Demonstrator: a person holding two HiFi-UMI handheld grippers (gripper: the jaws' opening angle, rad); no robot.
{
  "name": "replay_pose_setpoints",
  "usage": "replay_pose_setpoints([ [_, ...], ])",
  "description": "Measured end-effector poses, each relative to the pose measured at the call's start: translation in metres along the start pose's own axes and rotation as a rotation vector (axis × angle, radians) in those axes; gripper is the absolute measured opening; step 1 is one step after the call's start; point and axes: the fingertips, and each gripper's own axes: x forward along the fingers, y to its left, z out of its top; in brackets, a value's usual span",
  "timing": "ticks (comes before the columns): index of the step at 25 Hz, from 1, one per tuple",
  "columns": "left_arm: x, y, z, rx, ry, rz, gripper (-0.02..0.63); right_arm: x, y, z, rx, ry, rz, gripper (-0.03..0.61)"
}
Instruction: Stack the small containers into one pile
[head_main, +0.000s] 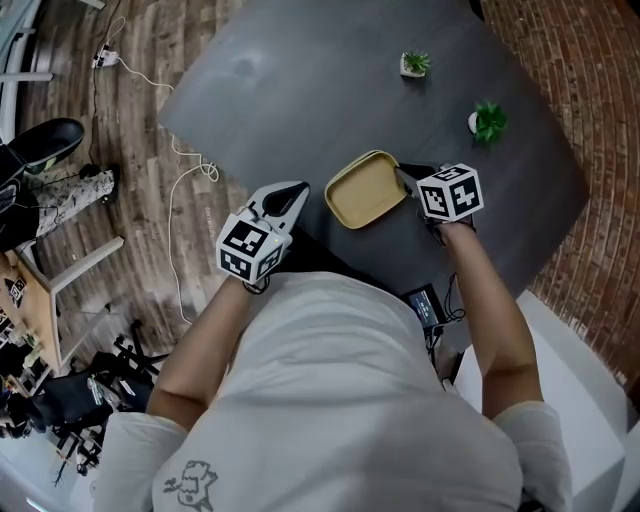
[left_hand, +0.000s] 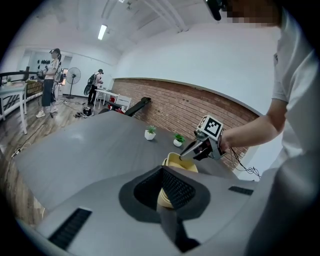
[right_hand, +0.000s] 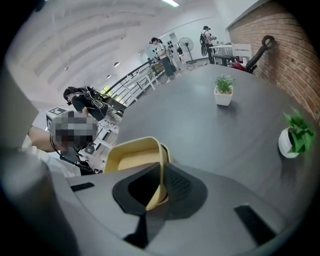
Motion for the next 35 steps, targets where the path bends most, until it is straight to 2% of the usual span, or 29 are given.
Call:
replay_pose_setpoints([
  [9,0.012,0.008,0.0,-0.015,0.02,-0.021,0.011,0.011,-0.002,0.0,-0.018,0.038,-0.004,0.031],
  [16,0.016,0.011,0.0,-0.013,0.027,-0.027,0.011,0.011,-0.001,0.001,-0.003,0.025,-0.006,0.067],
  [22,0.012,0.006,0.009,0.013,0.007,-0.027,0.011,0.005,0.005,0.003,-0.017,-0.002,-0.026,0.104],
  [35,-0.007,-0.038,0.024,0.07,-0.068,-0.02,0.011,-0.051,0.031,-0.003,-0.122,-0.13,-0.098,0.112],
])
